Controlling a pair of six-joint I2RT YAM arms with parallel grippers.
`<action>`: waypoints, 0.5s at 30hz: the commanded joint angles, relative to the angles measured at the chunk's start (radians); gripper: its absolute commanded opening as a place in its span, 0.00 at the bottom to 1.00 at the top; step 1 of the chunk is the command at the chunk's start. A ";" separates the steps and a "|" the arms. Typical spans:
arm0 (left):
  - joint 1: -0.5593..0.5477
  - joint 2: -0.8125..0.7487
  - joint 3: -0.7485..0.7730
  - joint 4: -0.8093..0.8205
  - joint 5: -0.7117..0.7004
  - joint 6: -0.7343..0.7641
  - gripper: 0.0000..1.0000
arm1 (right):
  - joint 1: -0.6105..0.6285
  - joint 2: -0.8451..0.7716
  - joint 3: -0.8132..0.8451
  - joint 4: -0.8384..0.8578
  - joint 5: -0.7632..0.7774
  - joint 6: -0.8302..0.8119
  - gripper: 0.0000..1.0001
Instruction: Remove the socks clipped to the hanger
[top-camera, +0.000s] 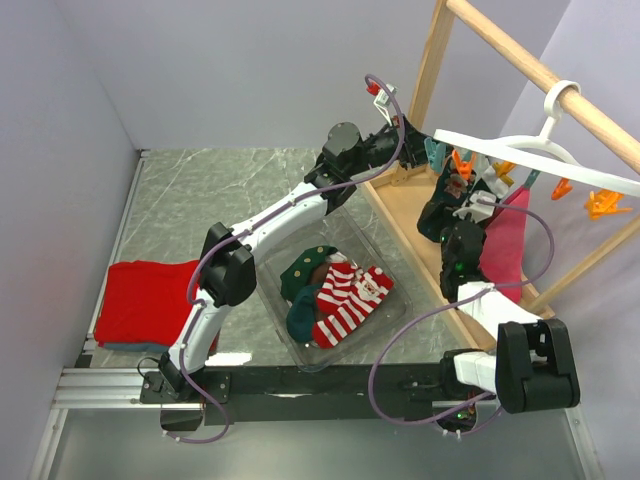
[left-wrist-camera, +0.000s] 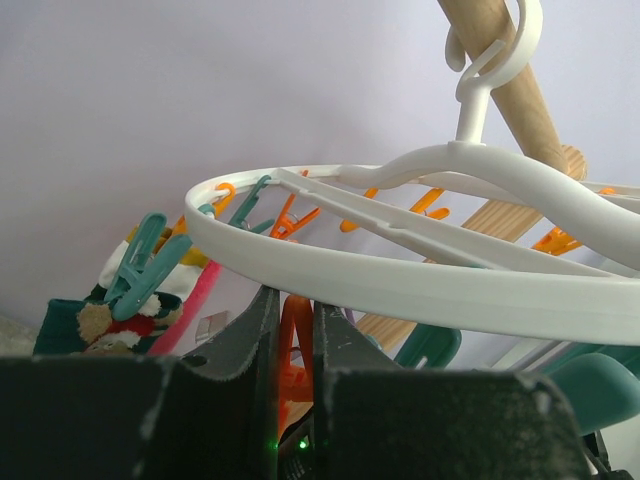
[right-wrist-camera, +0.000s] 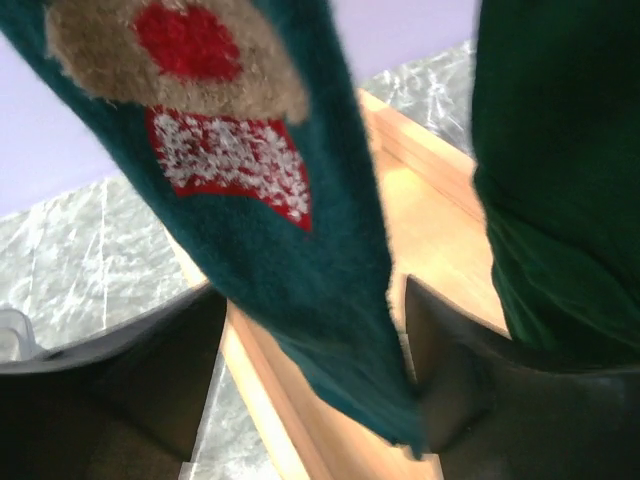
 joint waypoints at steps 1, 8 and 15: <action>-0.008 -0.023 -0.005 0.031 0.063 -0.023 0.08 | -0.006 0.005 0.012 0.081 -0.068 -0.016 0.63; -0.010 -0.008 0.001 0.028 0.068 -0.026 0.07 | -0.008 -0.064 -0.032 0.093 -0.152 0.038 0.30; -0.008 -0.029 -0.015 -0.033 0.040 0.036 0.11 | -0.008 -0.176 -0.064 -0.062 -0.200 0.107 0.08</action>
